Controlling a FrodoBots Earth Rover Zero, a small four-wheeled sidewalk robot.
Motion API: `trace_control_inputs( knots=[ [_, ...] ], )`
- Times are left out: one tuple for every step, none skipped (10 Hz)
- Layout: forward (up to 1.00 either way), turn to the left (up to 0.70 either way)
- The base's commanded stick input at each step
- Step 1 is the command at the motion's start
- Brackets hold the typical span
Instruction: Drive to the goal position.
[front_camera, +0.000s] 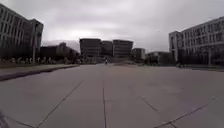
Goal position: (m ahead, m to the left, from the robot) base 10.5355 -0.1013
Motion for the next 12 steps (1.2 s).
trace_control_inputs(
  knots=[
    [0.7, 0.0],
    [0.7, 0.0],
    [0.7, 0.0],
    [0.7, 0.0],
    [0.7, 0.0],
    [0.7, 0.0],
    [0.7, 0.0],
    [0.7, 0.0],
    [0.7, 0.0],
    [0.7, 0.0],
    [0.7, 0.0],
    [0.7, 0.0]
  ],
)
